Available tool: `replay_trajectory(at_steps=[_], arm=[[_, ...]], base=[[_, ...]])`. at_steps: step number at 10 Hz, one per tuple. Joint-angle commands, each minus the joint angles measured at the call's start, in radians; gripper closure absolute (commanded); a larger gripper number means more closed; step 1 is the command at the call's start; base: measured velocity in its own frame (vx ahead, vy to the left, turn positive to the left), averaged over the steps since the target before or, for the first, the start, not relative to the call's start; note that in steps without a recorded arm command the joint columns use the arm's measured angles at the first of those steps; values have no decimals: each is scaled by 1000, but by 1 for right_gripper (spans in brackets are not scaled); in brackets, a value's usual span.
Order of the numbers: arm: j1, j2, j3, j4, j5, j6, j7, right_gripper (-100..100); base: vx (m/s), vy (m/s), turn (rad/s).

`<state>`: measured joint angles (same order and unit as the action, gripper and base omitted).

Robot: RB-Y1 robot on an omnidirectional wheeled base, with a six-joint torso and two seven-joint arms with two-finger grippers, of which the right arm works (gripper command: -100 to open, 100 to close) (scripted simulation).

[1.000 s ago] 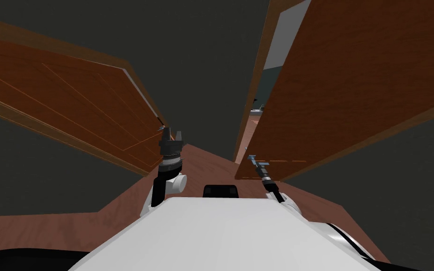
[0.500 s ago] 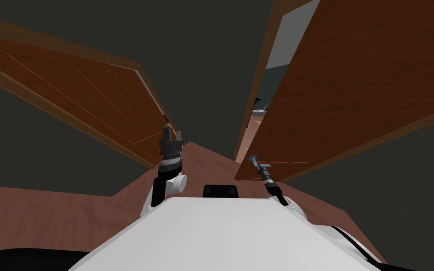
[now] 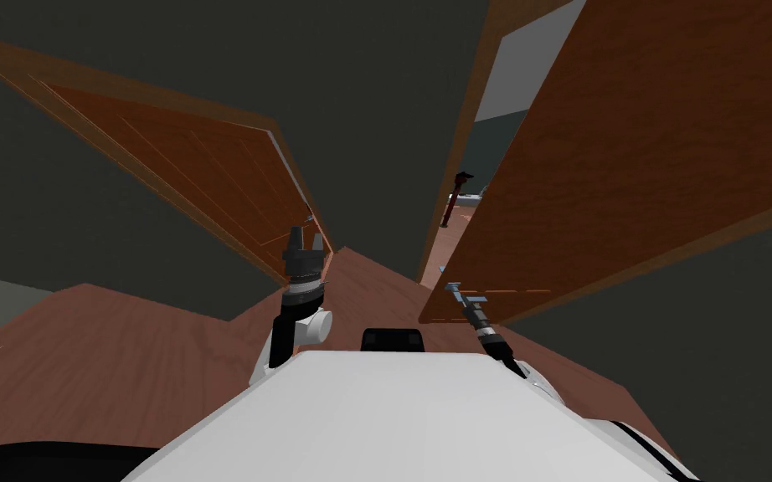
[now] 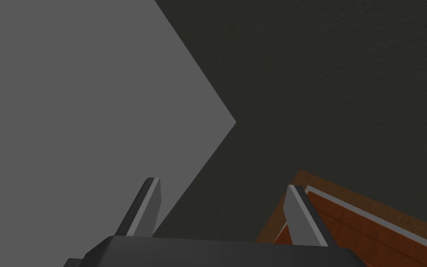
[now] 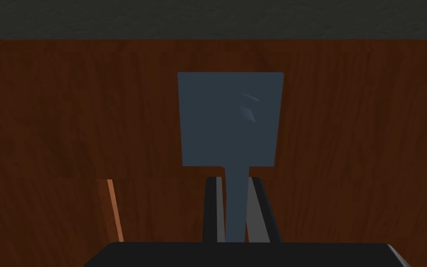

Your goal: Pull the door open

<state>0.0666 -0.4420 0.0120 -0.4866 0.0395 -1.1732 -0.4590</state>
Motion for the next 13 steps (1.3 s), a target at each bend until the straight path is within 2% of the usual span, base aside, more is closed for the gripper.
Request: replay_trajectory(at_steps=[1, 2, 3, 4, 10, 12, 13], arm=[[9, -14, -1, 14, 0, -28, -10, 100], [7, -7, 2, 5, 2, -14, -6, 100], [17, -11, 4, 12, 4, -34, -11, 100], [20, -12, 4, 14, 5, -39, -12, 100], [58, -34, 7, 43, 12, -121, -28, 100], [68, -39, 8, 50, 13, -141, -32, 100], [59, -34, 12, 55, 16, -136, -31, 100]], base=[[-158, -32, 90], [-71, -10, 16], [-101, -34, 174], [-175, -68, 162], [-203, -90, 168], [-194, -46, 117], [-88, -12, 16]])
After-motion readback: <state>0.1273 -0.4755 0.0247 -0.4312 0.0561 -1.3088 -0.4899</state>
